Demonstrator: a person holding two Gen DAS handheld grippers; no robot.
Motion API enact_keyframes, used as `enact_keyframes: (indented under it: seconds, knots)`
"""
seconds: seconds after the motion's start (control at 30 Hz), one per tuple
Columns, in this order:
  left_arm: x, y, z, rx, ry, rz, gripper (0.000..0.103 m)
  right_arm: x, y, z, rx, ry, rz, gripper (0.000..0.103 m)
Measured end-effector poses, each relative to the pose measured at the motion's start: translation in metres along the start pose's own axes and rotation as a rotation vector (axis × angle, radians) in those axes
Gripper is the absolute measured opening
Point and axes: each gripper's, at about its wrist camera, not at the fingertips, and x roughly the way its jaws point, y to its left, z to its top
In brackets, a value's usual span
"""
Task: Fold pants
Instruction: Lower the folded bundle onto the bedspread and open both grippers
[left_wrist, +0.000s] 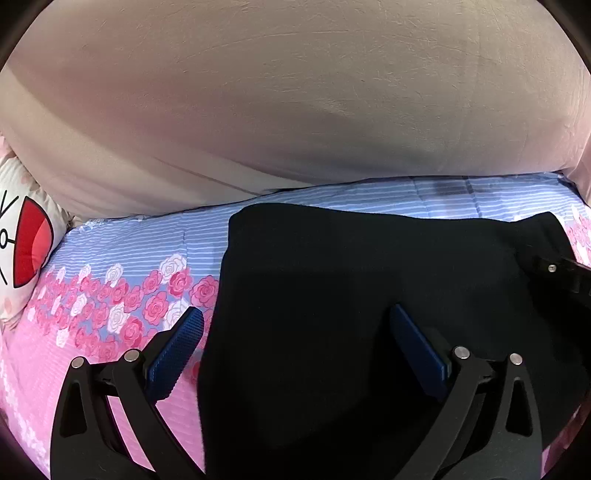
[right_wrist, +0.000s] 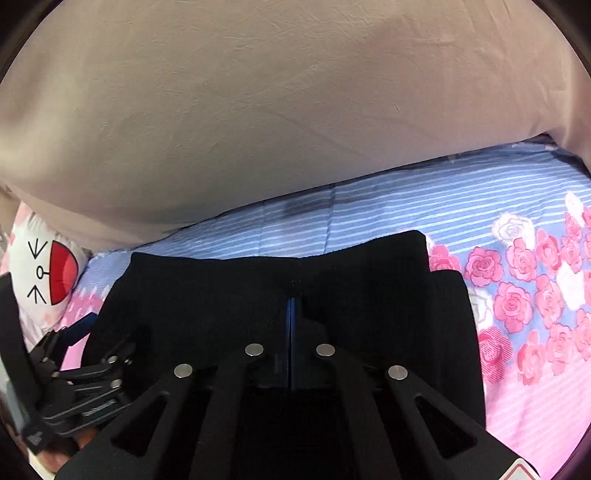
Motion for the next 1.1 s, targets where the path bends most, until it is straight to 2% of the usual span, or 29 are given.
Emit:
enact_keyframes:
  seconds: [0.03,0.1,0.17,0.2,0.23,0.27,0.3,0.37,0.4,0.5,0.6,0.73,0.8,0.87,0.93,1.0,1.1]
  knots:
    - [-0.001,-0.001,-0.001,0.005,-0.006,0.004,0.098,-0.007,0.004,0.000,-0.006,-0.010,-0.013,0.000]
    - [-0.003,-0.001,-0.001,0.013,-0.012,0.006,0.098,-0.026,0.013,-0.001,-0.040,-0.048,-0.009,0.007]
    - [-0.002,0.001,-0.001,0.010,-0.012,0.003,0.098,-0.033,0.021,-0.003,-0.076,-0.056,-0.016,0.007]
    - [0.000,0.000,-0.001,0.009,-0.011,0.003,0.098,-0.030,0.021,-0.007,-0.108,-0.047,-0.074,0.007]
    - [0.001,0.000,0.000,0.004,-0.008,0.003,0.098,-0.022,0.017,-0.011,-0.128,-0.030,-0.147,0.001]
    - [0.002,0.002,0.000,0.003,-0.006,0.002,0.098,-0.017,0.003,-0.011,-0.118,-0.010,-0.167,0.000]
    - [0.002,0.003,0.001,0.003,-0.002,0.004,0.098,-0.022,-0.007,-0.013,-0.064,-0.016,-0.119,0.000]
    - [-0.003,0.001,0.001,0.015,-0.003,0.013,0.098,-0.041,-0.010,-0.016,-0.011,-0.022,-0.086,0.002]
    - [-0.007,0.002,0.000,0.020,-0.004,0.015,0.098,-0.051,-0.006,-0.017,-0.024,-0.037,-0.084,0.005]
    - [-0.013,0.005,-0.004,0.009,0.004,0.009,0.098,-0.078,0.003,-0.032,-0.088,-0.050,-0.086,0.006]
    - [-0.024,0.010,-0.010,-0.001,0.014,0.007,0.098,-0.063,-0.003,-0.052,-0.095,0.001,-0.135,0.000]
    - [-0.055,0.023,-0.028,-0.009,-0.004,-0.016,0.098,-0.078,-0.026,-0.062,-0.001,-0.011,-0.065,0.000]
    - [-0.068,0.031,-0.040,-0.034,-0.002,-0.053,0.098,-0.098,-0.022,-0.068,-0.022,-0.045,-0.068,0.005]
    - [-0.066,0.036,-0.055,-0.045,0.033,-0.075,0.098,-0.099,-0.012,-0.077,-0.064,-0.049,-0.105,0.005]
    - [-0.049,0.035,-0.067,-0.043,0.083,-0.074,0.098,-0.088,-0.022,-0.086,-0.071,-0.021,-0.147,0.000]
    - [-0.037,0.038,-0.075,-0.084,0.097,-0.099,0.098,-0.087,-0.032,-0.089,-0.059,-0.041,-0.131,0.000]
    - [-0.040,0.040,-0.077,-0.105,0.101,-0.097,0.098,-0.097,-0.033,-0.083,-0.024,-0.033,-0.132,0.002]
